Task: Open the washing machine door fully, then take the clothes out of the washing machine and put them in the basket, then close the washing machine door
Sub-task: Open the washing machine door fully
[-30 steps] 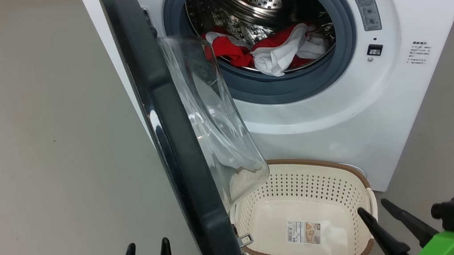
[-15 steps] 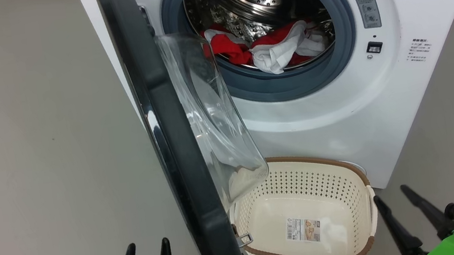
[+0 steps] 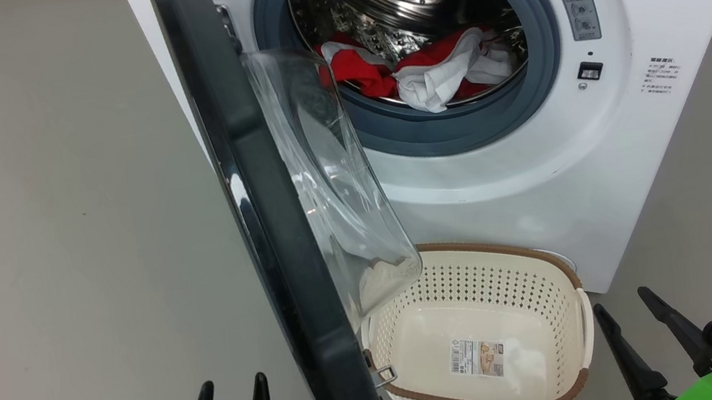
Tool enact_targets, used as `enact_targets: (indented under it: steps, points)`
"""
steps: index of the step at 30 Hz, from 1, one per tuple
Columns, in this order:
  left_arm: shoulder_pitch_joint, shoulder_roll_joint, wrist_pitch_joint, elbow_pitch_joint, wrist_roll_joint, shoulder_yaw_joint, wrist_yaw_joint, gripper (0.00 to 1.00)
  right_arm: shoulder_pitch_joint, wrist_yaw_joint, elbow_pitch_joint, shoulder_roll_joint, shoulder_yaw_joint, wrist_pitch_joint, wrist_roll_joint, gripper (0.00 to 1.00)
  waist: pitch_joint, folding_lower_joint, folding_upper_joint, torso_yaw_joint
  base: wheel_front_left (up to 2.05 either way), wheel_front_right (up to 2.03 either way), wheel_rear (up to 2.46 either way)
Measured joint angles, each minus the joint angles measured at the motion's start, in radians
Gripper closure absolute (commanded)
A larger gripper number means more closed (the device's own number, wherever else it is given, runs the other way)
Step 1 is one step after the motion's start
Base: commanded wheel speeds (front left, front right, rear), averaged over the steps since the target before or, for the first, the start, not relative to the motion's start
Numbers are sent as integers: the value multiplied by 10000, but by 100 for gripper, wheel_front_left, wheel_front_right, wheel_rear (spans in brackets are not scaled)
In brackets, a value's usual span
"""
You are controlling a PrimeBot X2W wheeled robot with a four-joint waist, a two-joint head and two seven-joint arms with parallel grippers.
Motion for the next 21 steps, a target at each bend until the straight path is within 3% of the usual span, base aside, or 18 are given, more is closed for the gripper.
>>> enact_targets:
  steps: [2,3,5,10,16,21]
  points:
    - [-1,0,0,-29,-2,4,0,0,0,0,-2,29,-6,0,-107,0,-9,0,0,0,0,0,0]
    - [-1,0,0,-75,-6,15,0,9,0,0,-4,50,-8,0,-136,0,-13,0,0,0,0,0,0]
    - [-4,0,0,-253,-40,63,0,100,0,0,-6,100,-6,0,-142,0,-31,0,0,-3,0,0,0]
    - [-23,0,0,-1310,-38,196,35,100,1,0,-13,123,-2,0,-140,0,-47,0,0,-5,0,0,0]
    - [-436,8,-2,-3724,372,107,368,100,0,0,-59,128,-2,0,-142,0,-17,0,0,-24,0,0,0]
    - [-697,13,-79,-5252,1055,-1120,451,100,-2,0,-59,132,10,0,-140,0,0,0,0,-71,0,0,0]
